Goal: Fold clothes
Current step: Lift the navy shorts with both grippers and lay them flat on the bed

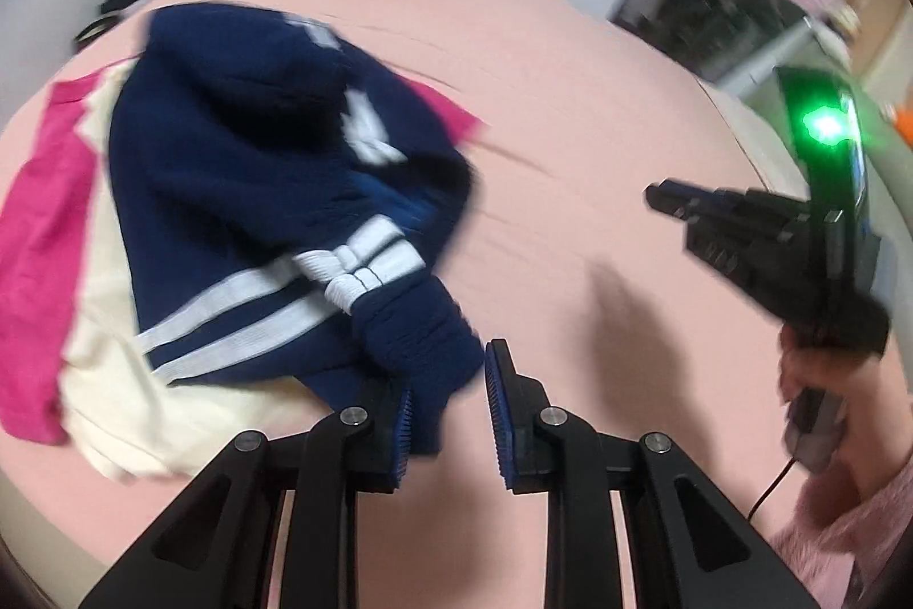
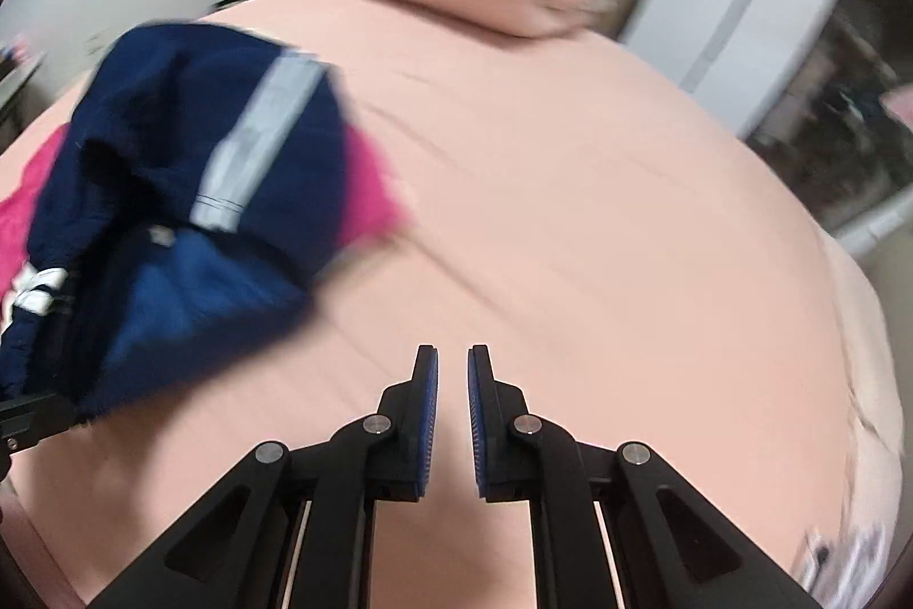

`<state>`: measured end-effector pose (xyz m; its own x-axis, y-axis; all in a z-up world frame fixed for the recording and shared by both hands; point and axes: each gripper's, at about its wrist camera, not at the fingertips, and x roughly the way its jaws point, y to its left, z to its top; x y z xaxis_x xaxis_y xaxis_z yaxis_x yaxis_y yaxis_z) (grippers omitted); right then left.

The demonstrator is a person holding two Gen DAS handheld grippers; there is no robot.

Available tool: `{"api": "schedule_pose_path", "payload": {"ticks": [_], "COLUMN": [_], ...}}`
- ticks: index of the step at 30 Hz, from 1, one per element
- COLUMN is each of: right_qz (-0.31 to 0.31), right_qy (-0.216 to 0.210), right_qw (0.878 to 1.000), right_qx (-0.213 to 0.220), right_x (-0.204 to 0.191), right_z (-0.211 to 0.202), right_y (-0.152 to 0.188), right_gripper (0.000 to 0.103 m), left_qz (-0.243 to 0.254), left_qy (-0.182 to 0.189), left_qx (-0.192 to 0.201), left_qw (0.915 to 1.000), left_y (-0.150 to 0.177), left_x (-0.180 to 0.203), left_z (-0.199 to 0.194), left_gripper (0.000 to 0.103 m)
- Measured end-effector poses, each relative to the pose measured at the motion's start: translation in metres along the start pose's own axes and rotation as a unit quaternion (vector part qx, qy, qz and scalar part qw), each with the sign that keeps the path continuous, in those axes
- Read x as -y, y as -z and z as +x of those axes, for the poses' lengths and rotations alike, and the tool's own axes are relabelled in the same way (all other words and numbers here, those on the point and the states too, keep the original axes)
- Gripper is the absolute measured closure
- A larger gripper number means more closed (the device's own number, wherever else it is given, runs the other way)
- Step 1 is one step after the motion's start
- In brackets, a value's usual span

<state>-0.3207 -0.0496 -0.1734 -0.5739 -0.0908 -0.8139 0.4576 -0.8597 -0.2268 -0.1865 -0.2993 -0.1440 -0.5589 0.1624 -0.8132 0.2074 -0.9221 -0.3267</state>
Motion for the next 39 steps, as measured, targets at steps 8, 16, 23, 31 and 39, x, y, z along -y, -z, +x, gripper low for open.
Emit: {"api": "schedule_pose_path", "payload": {"ticks": [8, 16, 23, 31, 39], "right_qz": [-0.002, -0.054, 0.000, 0.029, 0.058], "right_qy": [-0.166, -0.135, -0.117, -0.093, -0.027], "right_qw": [0.986, 0.989, 0.990, 0.995, 0.997], "right_qx": [-0.020, -0.014, -0.079, -0.018, 0.038], "right_x": [0.044, -0.029, -0.023, 0.029, 0.120], "right_z": [-0.014, 0.042, 0.118, 0.105, 0.074], "right_y": [0.017, -0.041, -0.067, -0.064, -0.045], "right_gripper": [0.090, 0.058, 0.060, 0.090, 0.093], "left_qz": [-0.018, -0.064, -0.075, -0.039, 0.025], "left_qy": [0.022, -0.039, -0.066, -0.053, 0.004], "left_qx": [-0.026, -0.023, -0.033, -0.024, -0.044], "left_qw": [0.9993, 0.9969, 0.9944, 0.9976, 0.9987], "left_y": [0.024, 0.019, 0.012, 0.013, 0.040], "left_x": [0.033, 0.011, -0.001, 0.006, 0.059], "left_z": [0.001, 0.012, 0.036, 0.036, 0.025], "left_gripper": [0.082, 0.040, 0.040, 0.089, 0.091]}}
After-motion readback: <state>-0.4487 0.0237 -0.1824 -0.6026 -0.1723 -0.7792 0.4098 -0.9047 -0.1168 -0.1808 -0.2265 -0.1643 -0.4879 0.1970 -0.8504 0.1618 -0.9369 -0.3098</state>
